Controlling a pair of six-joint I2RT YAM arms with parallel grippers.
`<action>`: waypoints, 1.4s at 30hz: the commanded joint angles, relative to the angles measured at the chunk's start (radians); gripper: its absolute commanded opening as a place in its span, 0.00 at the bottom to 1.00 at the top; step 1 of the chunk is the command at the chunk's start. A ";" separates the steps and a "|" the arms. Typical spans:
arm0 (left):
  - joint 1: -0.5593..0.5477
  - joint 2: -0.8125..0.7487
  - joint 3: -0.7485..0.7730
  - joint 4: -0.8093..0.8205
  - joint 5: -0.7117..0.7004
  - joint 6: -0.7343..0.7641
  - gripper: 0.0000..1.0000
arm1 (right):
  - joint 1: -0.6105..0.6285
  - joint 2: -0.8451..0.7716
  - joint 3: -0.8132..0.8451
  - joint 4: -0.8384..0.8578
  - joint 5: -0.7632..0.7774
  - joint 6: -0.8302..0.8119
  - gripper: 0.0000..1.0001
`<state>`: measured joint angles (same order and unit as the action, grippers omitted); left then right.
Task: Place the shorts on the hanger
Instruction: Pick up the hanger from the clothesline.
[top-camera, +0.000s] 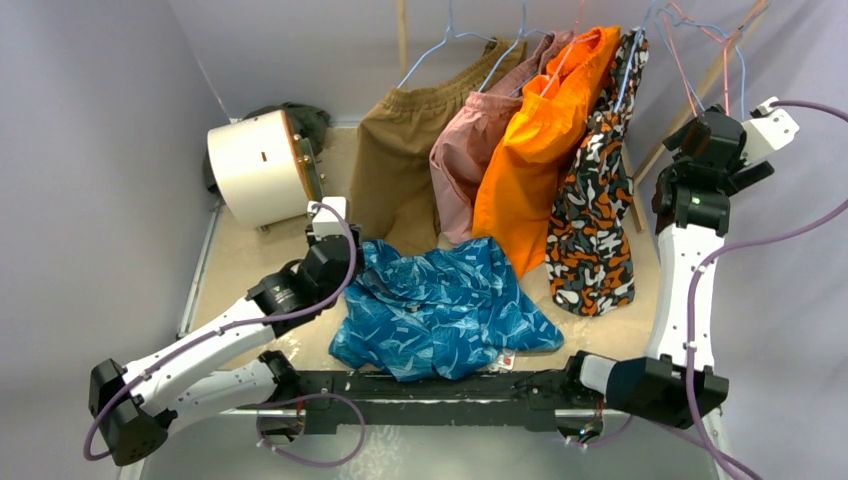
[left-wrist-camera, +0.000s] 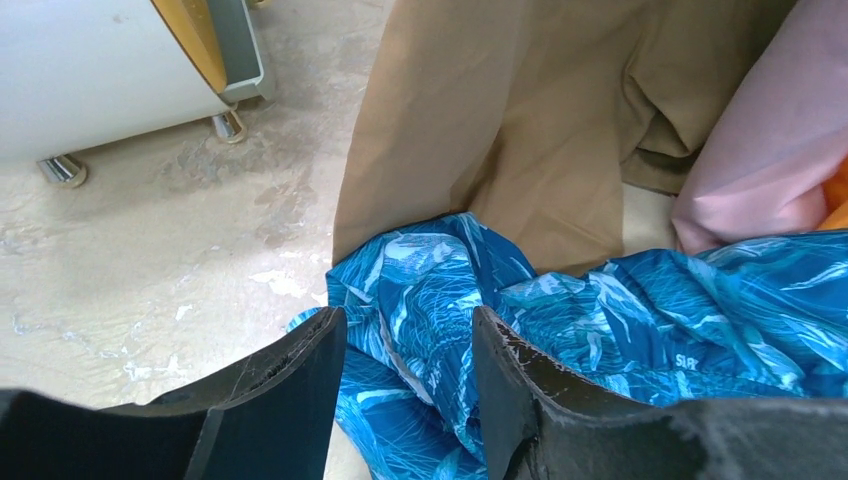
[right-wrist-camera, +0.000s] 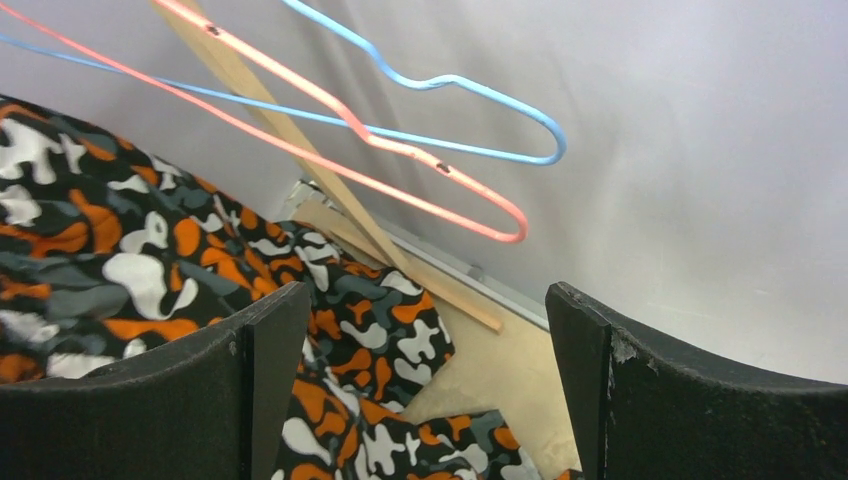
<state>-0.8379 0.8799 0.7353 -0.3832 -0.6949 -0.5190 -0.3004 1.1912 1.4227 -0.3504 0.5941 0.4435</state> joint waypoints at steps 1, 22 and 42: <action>0.003 0.020 0.029 0.033 -0.047 0.015 0.48 | -0.003 0.031 0.019 0.079 0.081 -0.034 0.90; -0.020 0.054 0.013 0.075 -0.049 0.031 0.47 | -0.005 0.162 0.086 0.155 0.027 -0.060 0.84; -0.020 0.079 0.022 0.082 -0.034 0.030 0.47 | -0.002 0.092 -0.051 0.258 -0.095 -0.107 0.35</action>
<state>-0.8539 0.9501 0.7353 -0.3515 -0.7319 -0.5037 -0.3012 1.3128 1.3930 -0.1577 0.5312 0.3538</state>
